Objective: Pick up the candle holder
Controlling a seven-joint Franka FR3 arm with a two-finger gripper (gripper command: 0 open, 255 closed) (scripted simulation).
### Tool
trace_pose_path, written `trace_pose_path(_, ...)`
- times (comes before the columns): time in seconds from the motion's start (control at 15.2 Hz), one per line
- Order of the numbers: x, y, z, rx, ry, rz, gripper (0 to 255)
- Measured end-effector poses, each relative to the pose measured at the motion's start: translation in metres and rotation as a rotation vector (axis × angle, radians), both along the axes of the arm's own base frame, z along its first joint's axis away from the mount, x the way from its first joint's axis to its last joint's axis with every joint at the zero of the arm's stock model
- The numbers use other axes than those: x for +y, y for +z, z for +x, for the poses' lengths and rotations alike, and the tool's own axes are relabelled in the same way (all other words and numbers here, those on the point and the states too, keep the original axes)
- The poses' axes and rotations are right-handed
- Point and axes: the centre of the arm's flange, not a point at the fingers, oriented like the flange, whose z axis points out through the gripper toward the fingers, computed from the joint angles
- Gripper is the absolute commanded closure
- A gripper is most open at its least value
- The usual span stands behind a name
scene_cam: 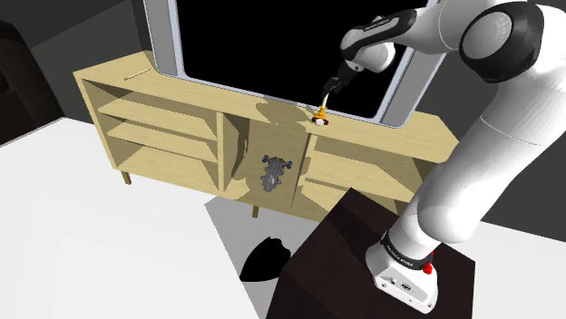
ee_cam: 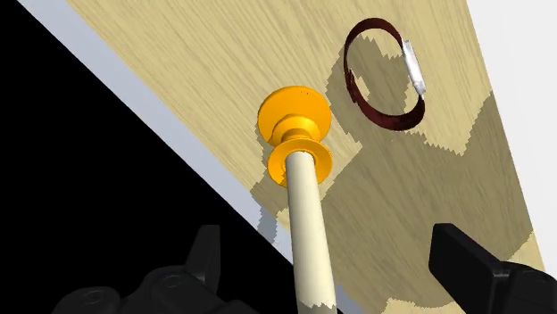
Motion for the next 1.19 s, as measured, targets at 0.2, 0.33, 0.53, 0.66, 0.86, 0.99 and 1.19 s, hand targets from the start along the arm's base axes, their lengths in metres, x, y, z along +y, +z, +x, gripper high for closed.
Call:
trace_pose_path(0.2,-0.005,-0.014,0.004,-0.010,0.001,-0.001,0)
trace_pose_path(0.33,-0.005,-0.025,0.004,-0.011,0.001,-0.001,0)
trace_pose_path(0.53,-0.006,-0.040,0.003,-0.011,0.000,-0.001,0)
trace_pose_path(0.66,-0.006,-0.042,0.004,-0.011,0.000,-0.001,255)
trace_pose_path(0.86,-0.006,-0.042,0.004,-0.013,-0.001,-0.002,255)
trace_pose_path(0.99,-0.006,-0.043,0.004,-0.012,0.000,-0.002,255)
trace_pose_path(1.19,-0.006,-0.043,0.004,-0.012,0.000,-0.002,255)
